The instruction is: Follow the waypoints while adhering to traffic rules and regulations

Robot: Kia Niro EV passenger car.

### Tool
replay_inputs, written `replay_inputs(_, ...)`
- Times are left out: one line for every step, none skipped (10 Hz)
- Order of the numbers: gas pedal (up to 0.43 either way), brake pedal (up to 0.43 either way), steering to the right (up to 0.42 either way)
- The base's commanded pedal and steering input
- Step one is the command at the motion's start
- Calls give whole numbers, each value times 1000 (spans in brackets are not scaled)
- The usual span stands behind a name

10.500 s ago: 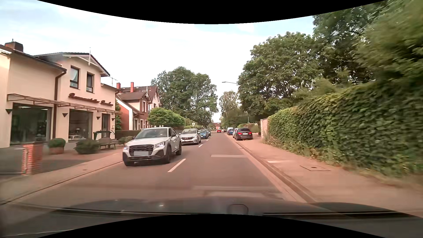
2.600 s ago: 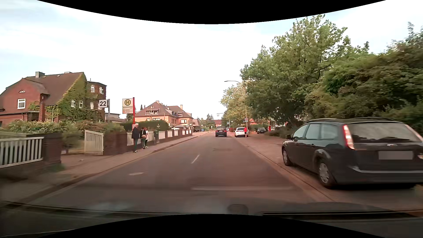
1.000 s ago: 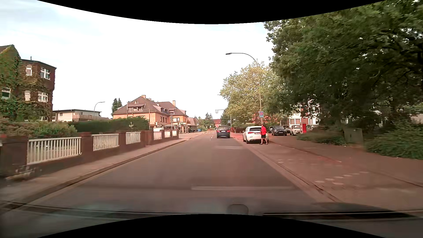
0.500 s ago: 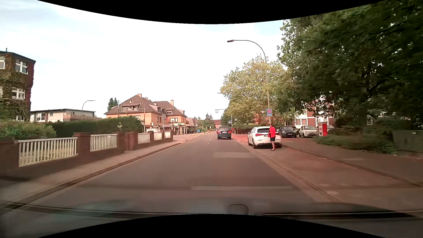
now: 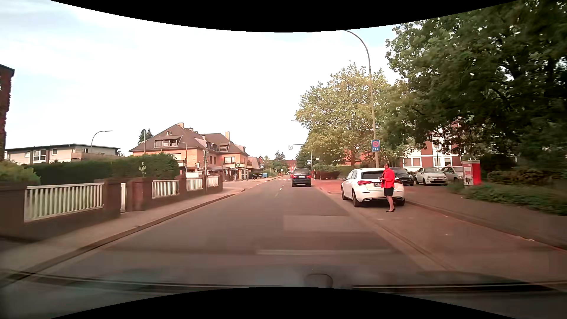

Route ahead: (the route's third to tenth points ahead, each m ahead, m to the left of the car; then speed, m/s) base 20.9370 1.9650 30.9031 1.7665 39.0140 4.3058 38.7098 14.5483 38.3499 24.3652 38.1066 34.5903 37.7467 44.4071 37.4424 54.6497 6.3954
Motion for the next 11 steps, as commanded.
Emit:
replay_inputs(28, 0, 1)
replay_inputs(28, 0, 1)
replay_inputs(39, 0, 1)
replay_inputs(79, 0, 1)
replay_inputs(87, 0, 1)
replay_inputs(87, 0, 1)
replay_inputs(87, 0, 1)
replay_inputs(87, 0, 1)
replay_inputs(87, 0, 1)
replay_inputs(87, 0, 1)
replay_inputs(87, 0, 1)
